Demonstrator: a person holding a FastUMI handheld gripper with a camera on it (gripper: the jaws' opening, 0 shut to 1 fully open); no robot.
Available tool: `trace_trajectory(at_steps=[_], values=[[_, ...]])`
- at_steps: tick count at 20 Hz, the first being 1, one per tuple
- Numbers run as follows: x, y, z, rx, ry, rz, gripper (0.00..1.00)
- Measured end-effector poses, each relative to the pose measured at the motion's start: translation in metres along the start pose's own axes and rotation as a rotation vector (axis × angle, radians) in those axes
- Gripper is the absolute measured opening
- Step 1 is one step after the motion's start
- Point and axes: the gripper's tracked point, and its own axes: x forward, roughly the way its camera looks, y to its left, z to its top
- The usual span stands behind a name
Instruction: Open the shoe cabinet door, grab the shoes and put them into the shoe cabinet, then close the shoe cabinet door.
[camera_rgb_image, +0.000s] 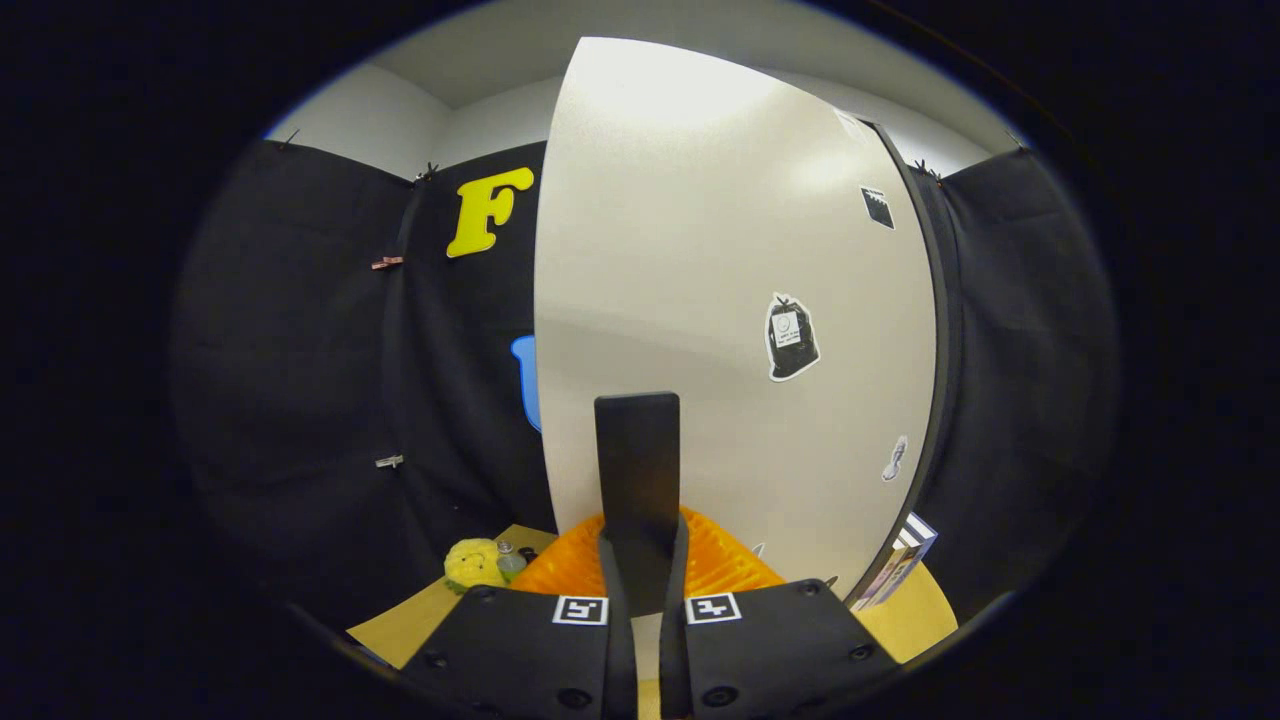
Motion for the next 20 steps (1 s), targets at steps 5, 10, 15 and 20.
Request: trace_trajectory(at_steps=[5, 10, 15, 20], values=[[-0.045, -0.029, 0.0, 0.003, 0.004, 0.039, 0.13], [-0.091, -0.078, 0.0, 0.009, -0.012, 0.033, 0.13], [-0.122, -0.138, 0.003, 0.013, -0.024, -0.037, 0.12], [-0.138, -0.199, 0.007, 0.01, -0.047, -0.125, 0.11]])
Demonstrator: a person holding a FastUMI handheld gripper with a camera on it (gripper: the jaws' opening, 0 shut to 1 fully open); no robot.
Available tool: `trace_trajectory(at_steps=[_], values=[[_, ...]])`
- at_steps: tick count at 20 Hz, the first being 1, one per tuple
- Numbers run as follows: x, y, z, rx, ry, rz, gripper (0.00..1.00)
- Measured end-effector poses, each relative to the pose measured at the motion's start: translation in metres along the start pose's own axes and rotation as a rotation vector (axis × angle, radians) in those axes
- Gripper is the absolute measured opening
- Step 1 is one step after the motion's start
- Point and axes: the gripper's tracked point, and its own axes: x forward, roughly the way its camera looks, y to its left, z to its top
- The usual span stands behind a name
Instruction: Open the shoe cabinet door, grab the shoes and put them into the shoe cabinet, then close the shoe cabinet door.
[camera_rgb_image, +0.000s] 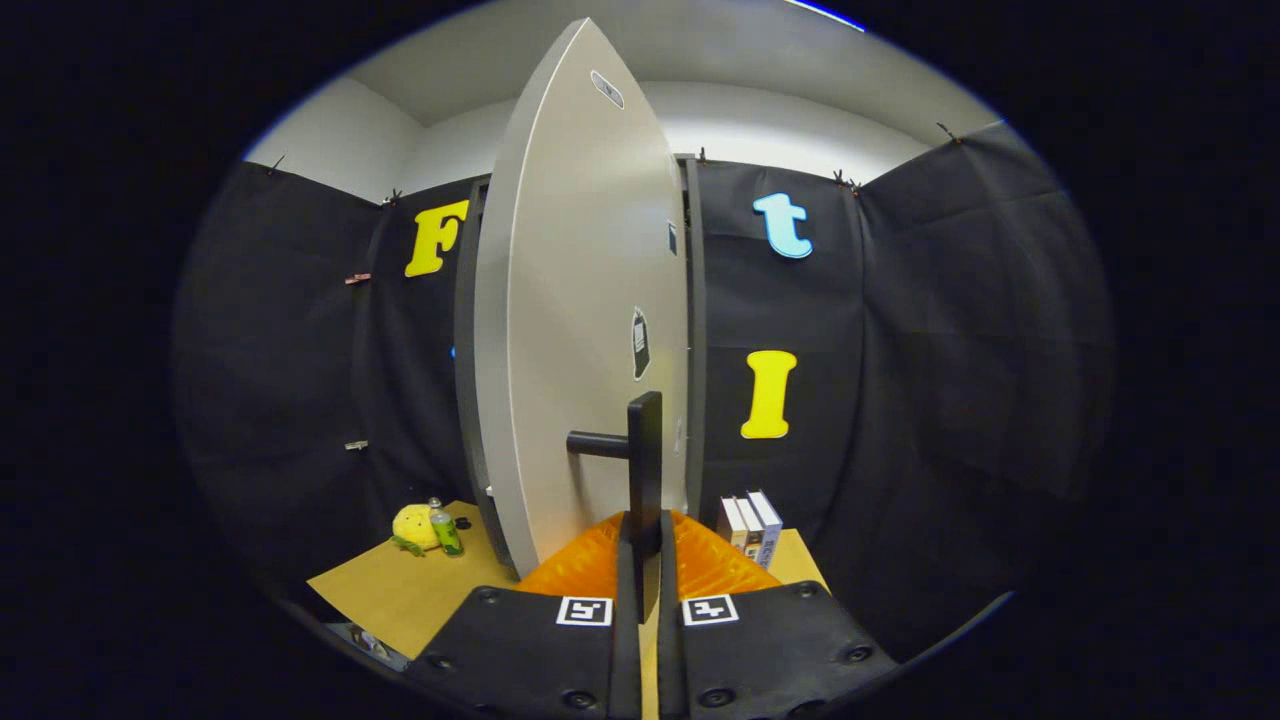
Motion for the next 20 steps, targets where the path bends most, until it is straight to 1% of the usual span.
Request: trace_trajectory(at_steps=[2, 3, 4, 6, 8, 10, 11, 12, 14, 15, 17, 18, 19, 20], values=[[0.002, -0.023, 0.005, 0.017, -0.021, -0.019, 0.1], [0.002, -0.036, 0.007, 0.013, -0.031, -0.031, 0.07], [0.003, -0.043, 0.008, 0.022, -0.033, -0.014, 0.05], [-0.002, -0.042, 0.007, 0.048, -0.033, 0.029, 0.05], [-0.003, -0.042, 0.01, 0.025, -0.059, 0.033, 0.06], [-0.009, -0.048, 0.02, -0.006, -0.102, 0.019, 0.09], [-0.01, -0.05, 0.022, -0.011, -0.112, 0.014, 0.13], [-0.014, -0.05, 0.022, -0.006, -0.109, 0.01, 0.13], [-0.019, -0.051, 0.011, 0.029, -0.059, 0.011, 0.14], [-0.025, -0.051, 0.006, 0.059, -0.037, 0.021, 0.2], [-0.041, -0.057, 0.002, 0.115, -0.018, 0.007, 0.23], [-0.05, -0.06, -0.001, 0.131, -0.016, -0.007, 0.23], [-0.06, -0.059, -0.008, 0.127, -0.005, -0.007, 0.3], [-0.064, -0.062, -0.019, 0.111, 0.01, -0.022, 0.3]])
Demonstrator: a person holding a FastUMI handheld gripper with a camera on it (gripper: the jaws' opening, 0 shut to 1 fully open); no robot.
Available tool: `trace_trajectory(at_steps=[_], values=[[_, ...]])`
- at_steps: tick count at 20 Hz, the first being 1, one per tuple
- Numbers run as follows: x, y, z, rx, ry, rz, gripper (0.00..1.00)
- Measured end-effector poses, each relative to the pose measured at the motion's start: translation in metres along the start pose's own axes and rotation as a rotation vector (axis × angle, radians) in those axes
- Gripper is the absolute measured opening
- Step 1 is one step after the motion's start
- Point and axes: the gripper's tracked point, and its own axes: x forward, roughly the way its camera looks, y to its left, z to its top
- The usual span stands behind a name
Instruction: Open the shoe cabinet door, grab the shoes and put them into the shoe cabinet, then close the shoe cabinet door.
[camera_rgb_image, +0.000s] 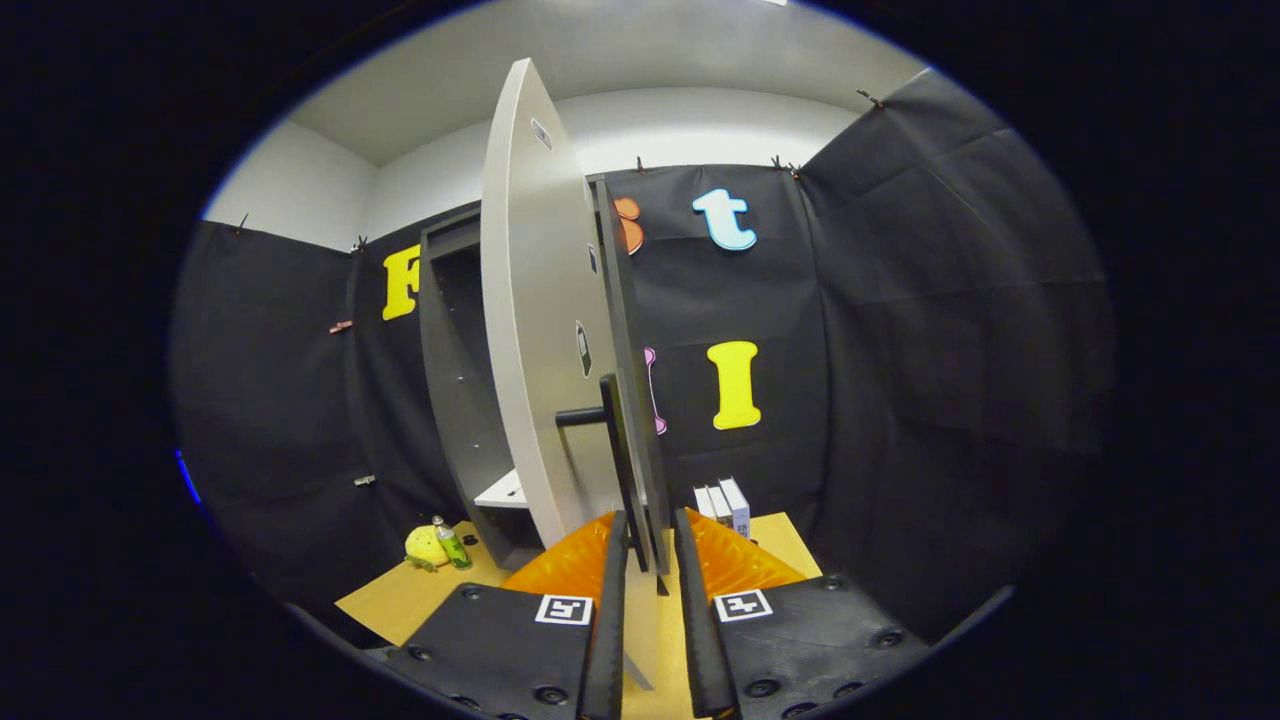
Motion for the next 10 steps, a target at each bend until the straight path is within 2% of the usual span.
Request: trace_trajectory(at_steps=[2, 3, 5, 10], values=[[-0.014, -0.008, -0.015, -0.023, 0.021, -0.018, 0.3], [-0.022, -0.009, -0.022, -0.02, 0.038, -0.024, 0.37], [-0.044, 0.0, -0.03, 0.003, 0.048, -0.015, 0.44], [-0.063, 0.045, -0.047, -0.012, 0.087, 0.082, 0.44]])
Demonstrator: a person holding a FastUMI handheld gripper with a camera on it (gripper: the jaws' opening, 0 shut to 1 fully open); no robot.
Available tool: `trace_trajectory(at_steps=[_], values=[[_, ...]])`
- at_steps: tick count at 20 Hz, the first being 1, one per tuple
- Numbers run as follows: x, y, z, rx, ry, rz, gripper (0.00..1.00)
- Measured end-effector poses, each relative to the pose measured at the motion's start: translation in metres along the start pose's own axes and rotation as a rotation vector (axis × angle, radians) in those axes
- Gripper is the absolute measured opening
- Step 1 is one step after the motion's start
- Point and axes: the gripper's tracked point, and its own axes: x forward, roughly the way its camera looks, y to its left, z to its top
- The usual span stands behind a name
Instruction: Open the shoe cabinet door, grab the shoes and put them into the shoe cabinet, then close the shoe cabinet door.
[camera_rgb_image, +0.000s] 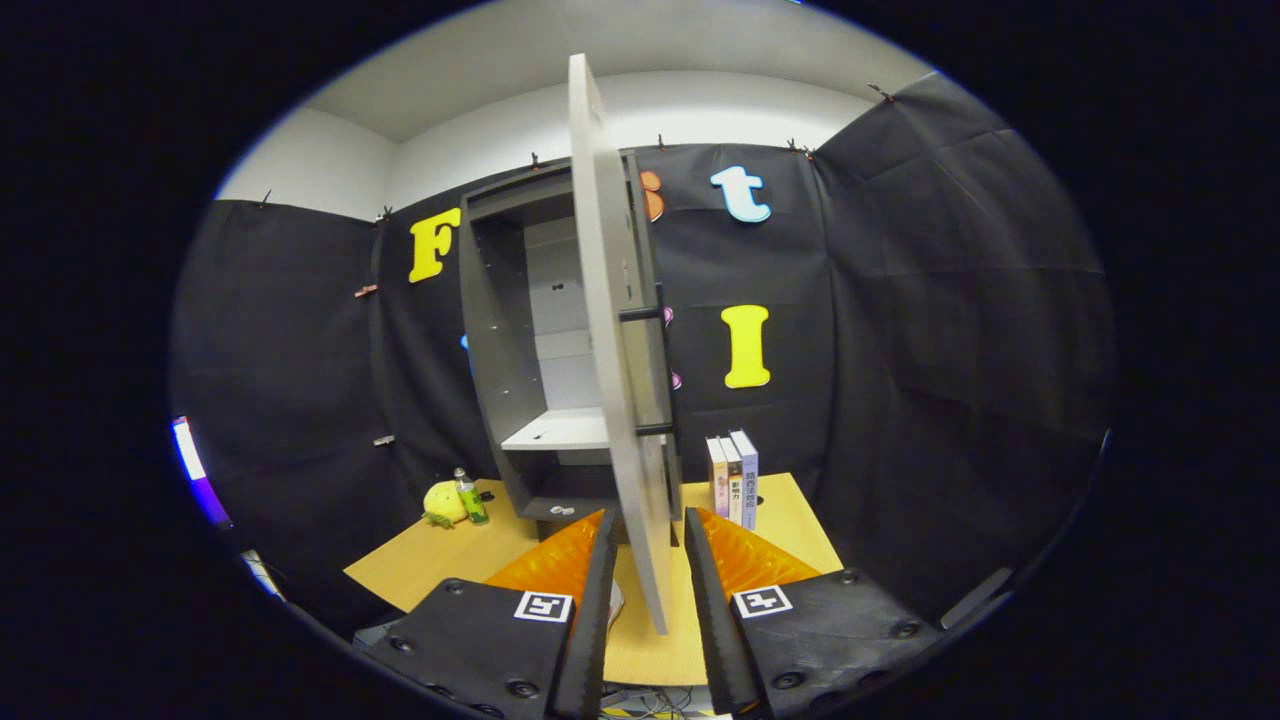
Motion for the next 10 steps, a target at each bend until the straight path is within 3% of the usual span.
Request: trace_trajectory(at_steps=[1, 4, 6, 9, 10], values=[[-0.002, 0.013, -0.003, 0.005, 0.005, 0.026, 0.44], [-0.008, 0.052, -0.011, -0.001, 0.009, 0.085, 0.79], [-0.007, 0.073, -0.022, -0.009, 0.025, 0.124, 0.76], [-0.004, 0.096, -0.041, -0.03, 0.056, 0.162, 0.99], [0.003, 0.102, -0.045, -0.034, 0.065, 0.171, 0.99]])
